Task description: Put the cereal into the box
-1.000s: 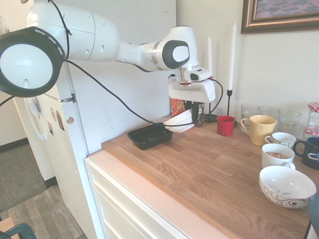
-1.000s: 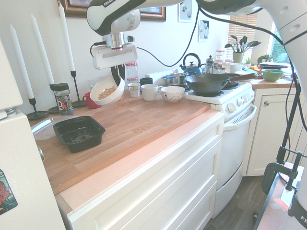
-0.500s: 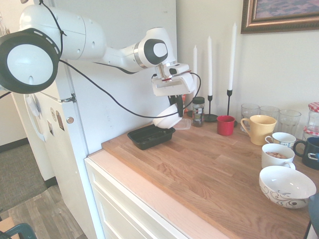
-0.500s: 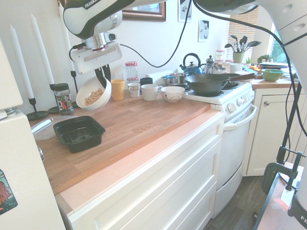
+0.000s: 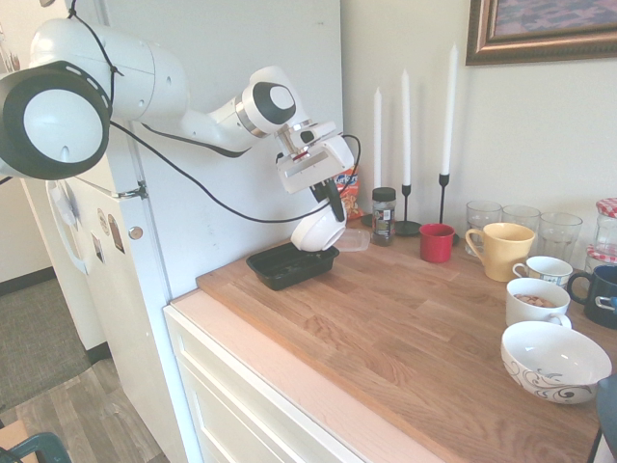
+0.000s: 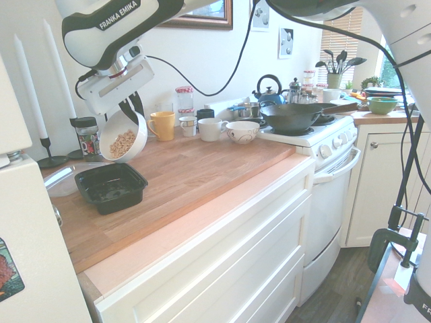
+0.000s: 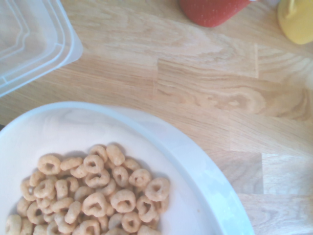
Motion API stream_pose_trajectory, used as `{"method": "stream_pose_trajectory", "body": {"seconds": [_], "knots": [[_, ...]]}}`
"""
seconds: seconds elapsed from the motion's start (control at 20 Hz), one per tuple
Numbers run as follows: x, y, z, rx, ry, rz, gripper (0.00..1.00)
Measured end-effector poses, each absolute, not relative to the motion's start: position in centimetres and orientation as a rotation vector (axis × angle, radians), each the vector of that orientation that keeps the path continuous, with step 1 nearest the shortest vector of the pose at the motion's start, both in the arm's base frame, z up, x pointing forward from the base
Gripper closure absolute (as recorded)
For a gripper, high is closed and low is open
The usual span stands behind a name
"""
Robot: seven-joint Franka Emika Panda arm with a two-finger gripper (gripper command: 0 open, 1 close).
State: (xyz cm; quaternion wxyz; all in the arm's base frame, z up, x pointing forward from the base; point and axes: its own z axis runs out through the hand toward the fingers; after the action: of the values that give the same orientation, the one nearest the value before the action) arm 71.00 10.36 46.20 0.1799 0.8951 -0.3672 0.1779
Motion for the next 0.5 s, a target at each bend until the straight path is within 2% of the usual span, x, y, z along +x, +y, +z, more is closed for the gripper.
{"method": "stream_pose_trajectory", "body": {"seconds": [0.5], "knots": [[70.2, 13.9, 43.3, 2.4, -0.94, 0.647, 1.0]]}}
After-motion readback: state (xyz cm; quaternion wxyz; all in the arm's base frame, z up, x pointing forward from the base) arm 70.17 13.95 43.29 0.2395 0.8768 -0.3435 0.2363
